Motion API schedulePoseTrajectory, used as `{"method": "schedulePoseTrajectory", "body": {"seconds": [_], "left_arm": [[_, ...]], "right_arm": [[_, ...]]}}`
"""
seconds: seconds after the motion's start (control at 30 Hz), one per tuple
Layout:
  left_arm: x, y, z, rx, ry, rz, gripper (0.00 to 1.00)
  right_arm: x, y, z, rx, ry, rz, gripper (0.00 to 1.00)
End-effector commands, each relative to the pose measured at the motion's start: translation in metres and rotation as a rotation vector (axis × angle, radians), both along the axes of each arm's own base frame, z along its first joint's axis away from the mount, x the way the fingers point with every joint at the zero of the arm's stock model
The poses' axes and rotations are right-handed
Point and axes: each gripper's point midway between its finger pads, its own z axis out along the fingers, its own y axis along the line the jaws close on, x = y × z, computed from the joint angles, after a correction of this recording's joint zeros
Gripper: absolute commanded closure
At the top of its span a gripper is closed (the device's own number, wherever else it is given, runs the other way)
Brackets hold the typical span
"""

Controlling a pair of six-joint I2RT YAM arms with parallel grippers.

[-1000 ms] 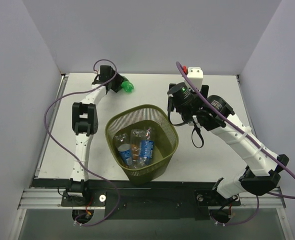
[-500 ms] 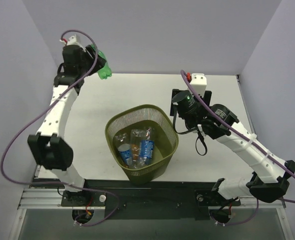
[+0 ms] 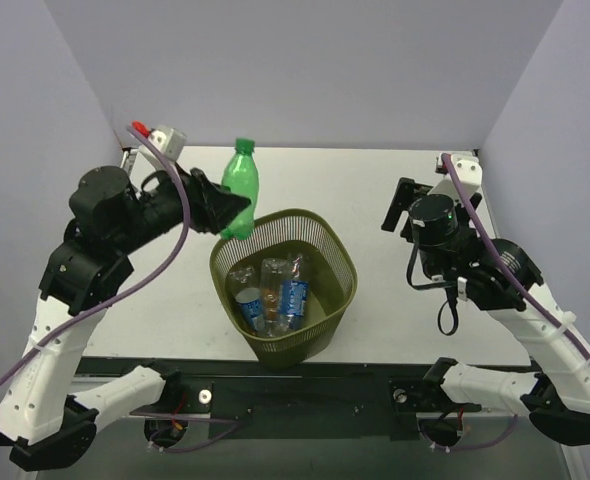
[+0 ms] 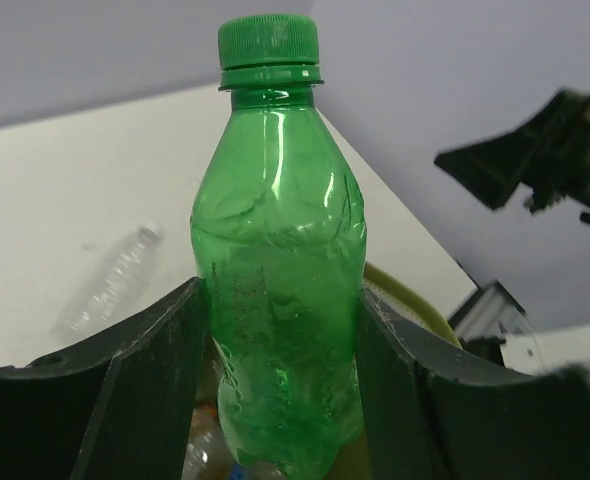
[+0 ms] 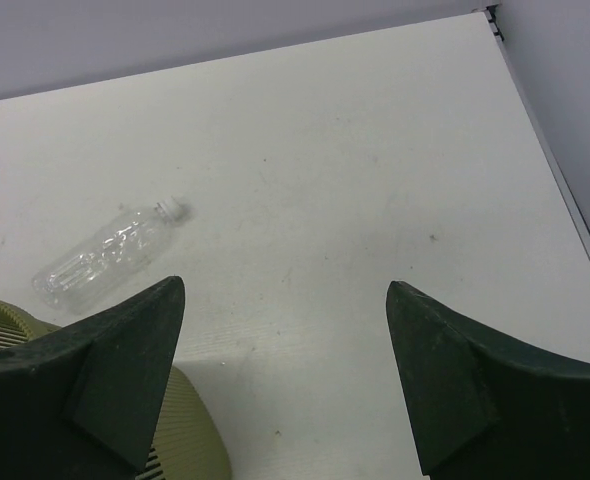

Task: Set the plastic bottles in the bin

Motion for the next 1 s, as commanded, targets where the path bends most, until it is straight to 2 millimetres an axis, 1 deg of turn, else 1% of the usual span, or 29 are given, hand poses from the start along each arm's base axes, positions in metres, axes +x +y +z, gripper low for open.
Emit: {"method": "schedulePoseTrajectory", "body": {"seconds": [0.0, 0.03, 0.07, 0.27, 0.33, 0.37, 0.4, 0.43, 0.47, 0.5, 0.53, 0.57, 0.6, 0.63, 0.67, 0.7, 0.73, 0.77, 0.8, 0.83, 0.9, 0.97], "left_arm": [[-0.041, -0.031, -0.044, -0.004, 0.128, -0.190, 0.83], [-0.050, -0.034, -0.044, -0.011, 0.125, -0.213, 0.83], [-0.053, -0.039, -0.054, -0.005, 0.152, -0.228, 0.83], [-0.061, -0.062, -0.088, 0.038, 0.237, -0.281, 0.82], [-0.063, -0.066, -0.096, 0.052, 0.253, -0.278, 0.73], [-0.063, -0.065, -0.099, 0.059, 0.263, -0.274, 0.62], [-0.063, -0.065, -0.100, 0.066, 0.265, -0.267, 0.54], [-0.064, -0.064, -0.102, 0.073, 0.272, -0.265, 0.41], [-0.063, -0.063, -0.103, 0.080, 0.272, -0.253, 0.33], [-0.063, -0.062, -0.104, 0.088, 0.273, -0.251, 0.18], [-0.061, -0.060, -0.104, 0.093, 0.272, -0.241, 0.13], [-0.062, -0.059, -0.103, 0.102, 0.272, -0.240, 0.10], [-0.061, -0.058, -0.103, 0.108, 0.272, -0.232, 0.09], [-0.062, -0.056, -0.100, 0.116, 0.267, -0.229, 0.08], [-0.061, -0.052, -0.103, 0.132, 0.277, -0.211, 0.08], [-0.058, -0.047, -0.095, 0.135, 0.254, -0.180, 0.07], [-0.058, -0.041, -0.097, 0.152, 0.265, -0.158, 0.06], [-0.051, -0.031, -0.090, 0.159, 0.246, -0.090, 0.06], [-0.050, -0.021, -0.085, 0.170, 0.246, -0.042, 0.05], [-0.041, -0.008, -0.085, 0.187, 0.244, 0.047, 0.05], [-0.038, 0.009, -0.078, 0.201, 0.236, 0.129, 0.04], [-0.038, 0.021, -0.072, 0.203, 0.228, 0.180, 0.04]], "right_arm": [[-0.005, -0.020, 0.002, -0.014, -0.037, -0.052, 0.23], [-0.008, -0.022, 0.000, -0.011, -0.038, -0.053, 0.24], [-0.009, -0.023, -0.001, -0.004, -0.039, -0.055, 0.24], [-0.014, -0.022, -0.010, 0.027, -0.023, -0.043, 0.24], [-0.016, -0.024, -0.013, 0.042, -0.023, -0.045, 0.24], [-0.018, -0.024, -0.013, 0.051, -0.024, -0.043, 0.24], [-0.018, -0.024, -0.014, 0.053, -0.022, -0.039, 0.24], [-0.019, -0.023, -0.016, 0.052, -0.014, -0.034, 0.24], [-0.019, -0.023, -0.016, 0.053, -0.011, -0.032, 0.23], [-0.019, -0.020, -0.018, 0.050, -0.001, -0.023, 0.23], [-0.019, -0.019, -0.018, 0.051, 0.003, -0.021, 0.23], [-0.018, -0.017, -0.019, 0.049, 0.009, -0.012, 0.23], [-0.018, -0.016, -0.018, 0.050, 0.010, -0.010, 0.23], [-0.018, -0.014, -0.018, 0.048, 0.015, -0.004, 0.23], [-0.016, -0.012, -0.017, 0.051, 0.016, 0.004, 0.22], [-0.016, -0.010, -0.016, 0.049, 0.020, 0.013, 0.22], [-0.016, -0.007, -0.015, 0.050, 0.023, 0.026, 0.21], [-0.015, -0.003, -0.016, 0.045, 0.035, 0.046, 0.21], [-0.014, 0.000, -0.016, 0.048, 0.042, 0.055, 0.21], [-0.014, 0.003, -0.017, 0.048, 0.050, 0.070, 0.20], [-0.014, 0.012, -0.019, 0.047, 0.069, 0.111, 0.20], [-0.014, 0.024, -0.016, 0.053, 0.083, 0.166, 0.20]]}}
